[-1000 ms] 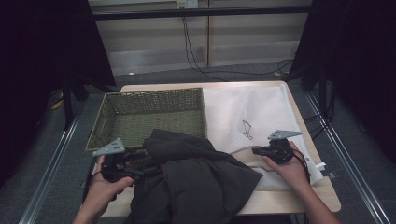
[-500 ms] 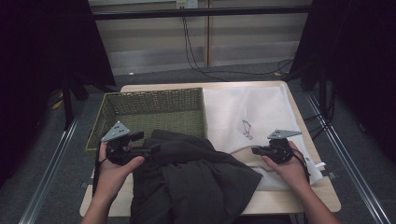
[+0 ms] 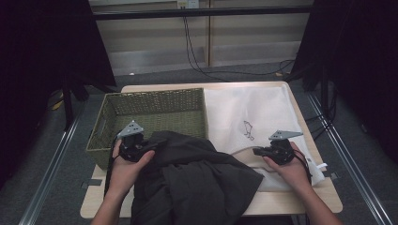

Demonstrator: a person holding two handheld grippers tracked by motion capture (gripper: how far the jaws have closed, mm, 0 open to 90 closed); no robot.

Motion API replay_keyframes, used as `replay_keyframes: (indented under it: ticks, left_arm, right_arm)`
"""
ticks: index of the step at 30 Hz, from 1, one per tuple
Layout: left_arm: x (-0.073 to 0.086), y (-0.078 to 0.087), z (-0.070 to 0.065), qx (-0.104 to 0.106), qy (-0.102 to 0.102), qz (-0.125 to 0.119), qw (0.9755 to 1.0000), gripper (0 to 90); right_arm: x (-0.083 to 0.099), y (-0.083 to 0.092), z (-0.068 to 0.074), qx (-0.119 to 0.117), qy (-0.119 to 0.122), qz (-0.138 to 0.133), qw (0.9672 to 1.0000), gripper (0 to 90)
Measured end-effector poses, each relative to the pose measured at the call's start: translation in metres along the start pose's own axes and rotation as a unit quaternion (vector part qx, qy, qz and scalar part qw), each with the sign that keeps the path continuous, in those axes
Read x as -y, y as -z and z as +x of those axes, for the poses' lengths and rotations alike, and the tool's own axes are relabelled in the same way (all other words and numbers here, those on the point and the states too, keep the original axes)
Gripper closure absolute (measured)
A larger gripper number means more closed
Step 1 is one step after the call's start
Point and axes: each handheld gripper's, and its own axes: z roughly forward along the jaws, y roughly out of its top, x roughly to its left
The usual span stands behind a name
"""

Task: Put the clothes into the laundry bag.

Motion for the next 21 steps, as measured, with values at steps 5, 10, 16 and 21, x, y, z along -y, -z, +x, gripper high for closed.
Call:
replay_keyframes:
  ticks: [5, 10, 16, 21]
  left_arm:
    - [0.009, -0.004, -0.019, 0.134, -0.023, 0.039, 0.9899, 88.0]
    - [0.042, -0.037, -0.040, 0.127, -0.088, 0.147, 0.9770, 87.2]
    - [0.040, -0.036, -0.038, 0.126, -0.098, 0.142, 0.9769, 77.0]
    - [0.008, -0.005, -0.035, 0.092, -0.076, 0.033, 0.9923, 33.8]
  right_arm:
    - [0.000, 0.000, 0.000, 0.000, -0.002, 0.002, 1.0000, 87.5]
    - [-0.001, 0.002, 0.002, -0.001, -0.002, 0.004, 1.0000, 87.5]
    - [0.001, 0.006, 0.004, -0.001, -0.002, 0.004, 1.0000, 87.5]
    - [0.000, 0.008, 0.003, -0.002, -0.004, -0.002, 1.0000, 87.6]
